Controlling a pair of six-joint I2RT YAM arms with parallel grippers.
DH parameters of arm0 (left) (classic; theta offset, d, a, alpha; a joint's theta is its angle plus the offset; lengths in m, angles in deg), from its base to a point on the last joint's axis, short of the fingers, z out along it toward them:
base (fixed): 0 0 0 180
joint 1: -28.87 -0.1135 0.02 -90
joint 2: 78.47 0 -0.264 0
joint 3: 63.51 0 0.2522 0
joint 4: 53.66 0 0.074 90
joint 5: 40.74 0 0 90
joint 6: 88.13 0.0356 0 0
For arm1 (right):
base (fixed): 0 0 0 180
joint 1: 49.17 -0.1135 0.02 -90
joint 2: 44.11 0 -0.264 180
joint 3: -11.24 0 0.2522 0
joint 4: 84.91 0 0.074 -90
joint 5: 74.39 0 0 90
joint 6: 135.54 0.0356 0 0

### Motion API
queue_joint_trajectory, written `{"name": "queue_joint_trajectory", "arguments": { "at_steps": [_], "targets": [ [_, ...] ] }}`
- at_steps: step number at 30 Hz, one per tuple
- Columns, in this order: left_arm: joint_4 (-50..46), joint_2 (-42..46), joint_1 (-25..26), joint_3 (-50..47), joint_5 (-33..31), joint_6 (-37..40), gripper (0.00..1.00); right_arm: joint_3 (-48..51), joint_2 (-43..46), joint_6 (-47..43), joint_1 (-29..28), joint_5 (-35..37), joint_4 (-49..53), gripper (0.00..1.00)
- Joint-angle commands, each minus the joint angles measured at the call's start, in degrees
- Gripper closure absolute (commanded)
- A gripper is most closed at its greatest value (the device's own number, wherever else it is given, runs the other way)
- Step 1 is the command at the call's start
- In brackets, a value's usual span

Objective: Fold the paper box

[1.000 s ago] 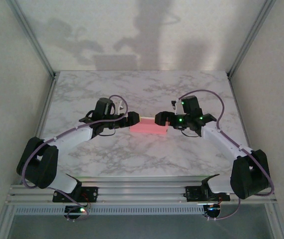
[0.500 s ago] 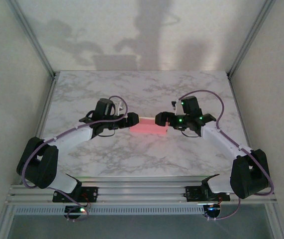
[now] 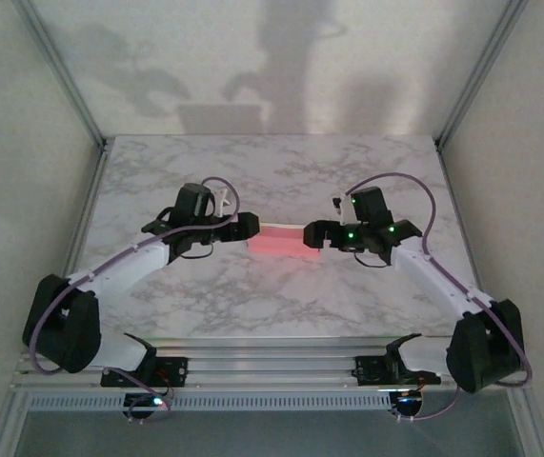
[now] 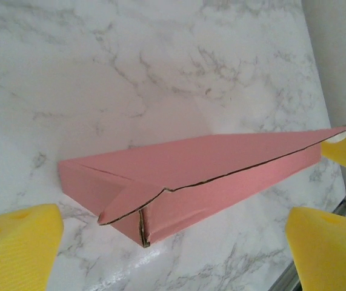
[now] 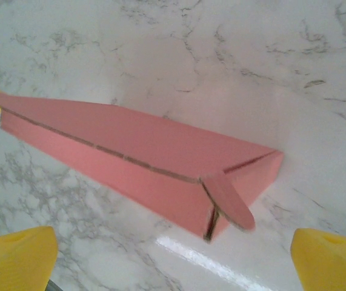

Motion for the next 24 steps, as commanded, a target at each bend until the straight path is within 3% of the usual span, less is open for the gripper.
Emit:
{"name": "queue_joint_trajectory", "arguments": {
  "at_steps": [1,11,14,20,24],
  "targets": [
    [-5.7,2.8,-1.2,3.0,-3.1,5.7,0.13,-3.3,3.7,-5.8,0.2,3.7,6.2,0.03],
    [-15.2,-0.3,-1.7,9.1,-3.7,17.3,0.40,-10.1,2.4,-11.8,-1.3,12.5,14.0,0.39],
    [-17.2,-1.7,-1.7,10.9,-4.1,20.1,0.43,-10.4,1.4,-12.4,-2.1,13.6,13.7,0.45],
    [-18.6,-5.9,-1.7,13.7,0.4,21.9,0.59,-10.1,-0.4,-12.6,-2.7,13.4,12.8,0.52],
    [-19.8,-7.6,-1.7,14.7,-1.7,22.7,0.60,-9.6,-1.1,-12.5,-3.0,14.3,11.9,0.53]
  ]
}}
